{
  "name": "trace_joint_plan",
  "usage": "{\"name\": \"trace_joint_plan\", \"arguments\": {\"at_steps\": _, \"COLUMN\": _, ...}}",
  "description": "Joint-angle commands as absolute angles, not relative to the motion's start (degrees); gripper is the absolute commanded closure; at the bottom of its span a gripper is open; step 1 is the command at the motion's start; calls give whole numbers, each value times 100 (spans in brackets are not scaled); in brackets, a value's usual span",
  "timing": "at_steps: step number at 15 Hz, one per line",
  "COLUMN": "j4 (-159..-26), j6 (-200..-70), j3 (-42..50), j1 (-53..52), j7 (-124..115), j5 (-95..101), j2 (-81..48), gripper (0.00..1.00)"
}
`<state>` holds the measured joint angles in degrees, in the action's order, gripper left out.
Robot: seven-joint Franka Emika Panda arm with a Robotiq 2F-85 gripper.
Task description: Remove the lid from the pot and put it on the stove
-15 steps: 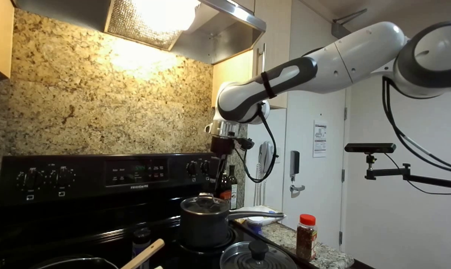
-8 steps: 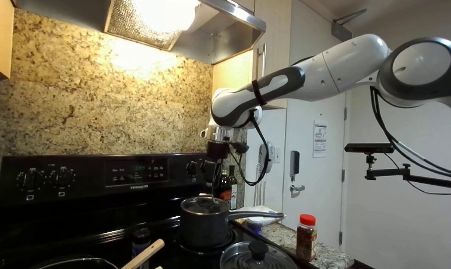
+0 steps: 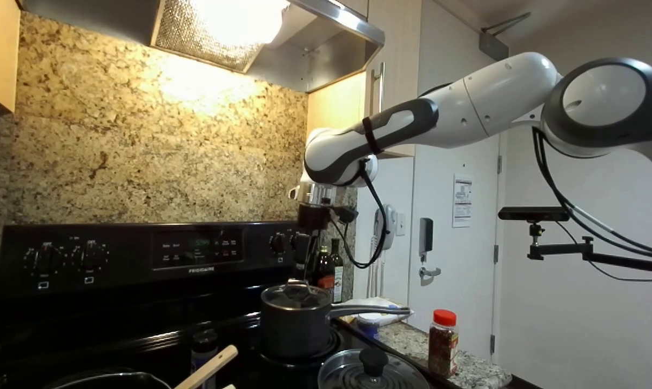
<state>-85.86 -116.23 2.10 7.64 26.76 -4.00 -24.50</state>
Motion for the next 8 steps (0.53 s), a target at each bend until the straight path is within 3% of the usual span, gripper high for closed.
{"name": "trace_joint_plan", "arguments": {"at_steps": 1, "j4": -8383, "j6": -11821, "j3": 177, "j1": 845, "j7": 2708, "j5": -232, "j2": -2611, "gripper": 0}}
{"name": "trace_joint_plan", "arguments": {"at_steps": 8, "j4": -8032, "j6": -11743, "j3": 143, "j1": 1001, "j7": 2795, "j5": -314, "j2": -2991, "gripper": 0}}
